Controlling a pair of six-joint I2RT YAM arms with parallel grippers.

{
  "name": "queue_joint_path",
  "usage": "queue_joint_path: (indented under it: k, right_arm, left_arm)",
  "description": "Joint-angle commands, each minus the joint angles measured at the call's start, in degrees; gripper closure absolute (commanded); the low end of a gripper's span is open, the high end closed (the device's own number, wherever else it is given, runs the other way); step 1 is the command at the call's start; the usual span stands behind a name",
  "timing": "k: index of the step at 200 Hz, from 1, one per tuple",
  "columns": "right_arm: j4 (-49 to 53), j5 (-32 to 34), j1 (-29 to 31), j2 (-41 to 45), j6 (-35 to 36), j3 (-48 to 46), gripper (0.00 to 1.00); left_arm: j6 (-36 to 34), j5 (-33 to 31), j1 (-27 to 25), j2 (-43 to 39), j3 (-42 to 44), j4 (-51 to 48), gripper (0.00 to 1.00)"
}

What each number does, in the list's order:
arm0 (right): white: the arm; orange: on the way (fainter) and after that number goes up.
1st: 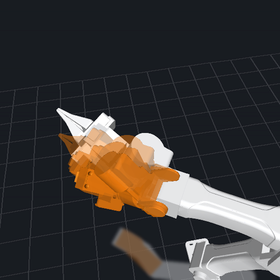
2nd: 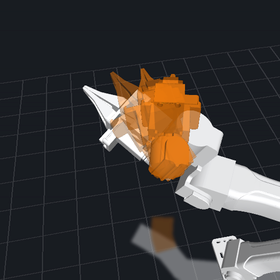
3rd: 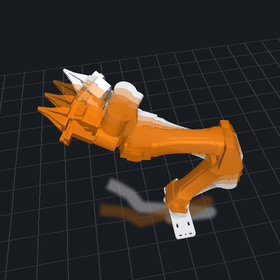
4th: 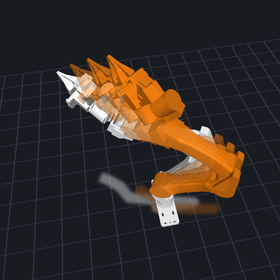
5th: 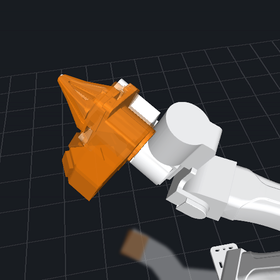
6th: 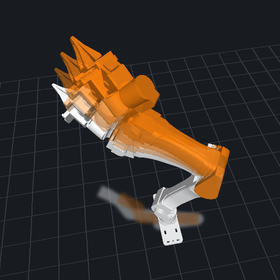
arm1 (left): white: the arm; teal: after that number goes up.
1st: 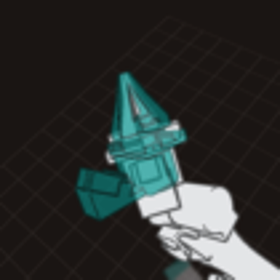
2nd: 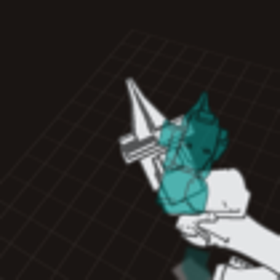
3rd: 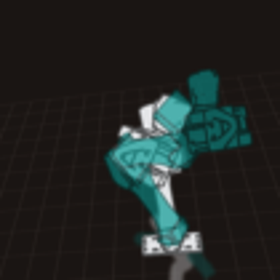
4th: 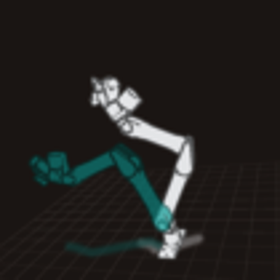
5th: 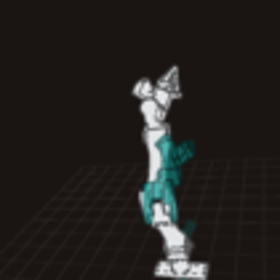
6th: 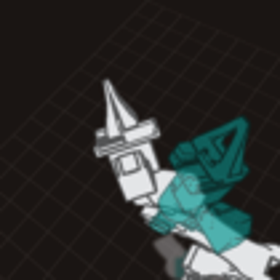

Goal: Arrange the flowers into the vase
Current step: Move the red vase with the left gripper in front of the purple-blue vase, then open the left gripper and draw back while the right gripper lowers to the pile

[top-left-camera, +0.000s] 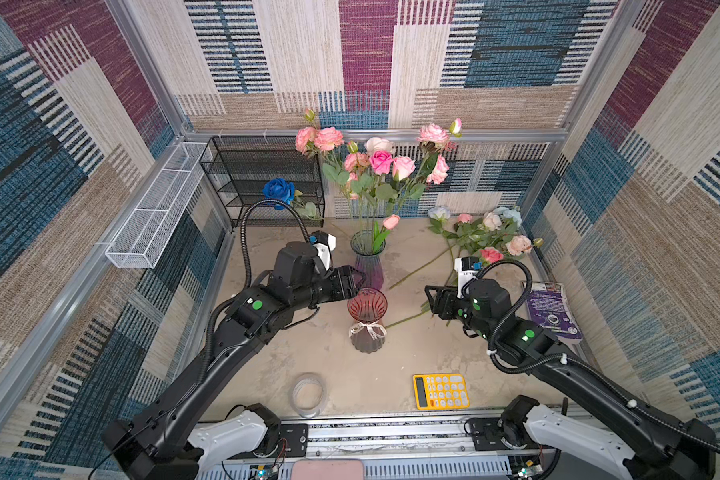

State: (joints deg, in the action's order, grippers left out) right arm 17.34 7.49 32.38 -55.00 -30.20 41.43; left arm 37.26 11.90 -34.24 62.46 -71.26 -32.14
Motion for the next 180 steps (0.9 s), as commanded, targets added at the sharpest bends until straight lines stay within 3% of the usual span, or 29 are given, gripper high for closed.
queue_joint_path:
  k: [1,39,71,91,136,180]
  right_arm:
    - [-4.2,-5.8,-6.2,-3.6,-3.1,-2.6,0.36]
    - [-11.0,-7.0,-17.2,-17.9,-3.3,0.0,0.37]
    - [-13.1,-3.9,-21.6,-31.4,-4.0,8.4,0.40]
    - [-14.5,-4.9,-23.2,-39.4,-4.2,14.8,0.43]
    - [-6.7,1.3,-24.1,-57.6,-6.6,35.2,0.48]
    - [-0.3,3.0,-25.9,-70.4,-7.8,52.7,0.53]
  left_arm:
    - [-3.4,-3.1,0.0,-3.8,3.0,3.5,0.30]
    - [-2.7,-7.3,0.0,-14.0,15.5,8.7,0.20]
    - [-2.4,-9.4,0.0,-19.9,21.3,8.5,0.10]
    - [-2.7,-9.8,0.0,-21.4,22.4,6.8,0.09]
    - [-2.9,-10.3,0.0,-24.4,25.3,6.5,0.11]
    - [-3.3,-8.8,0.0,-24.9,26.1,6.4,0.12]
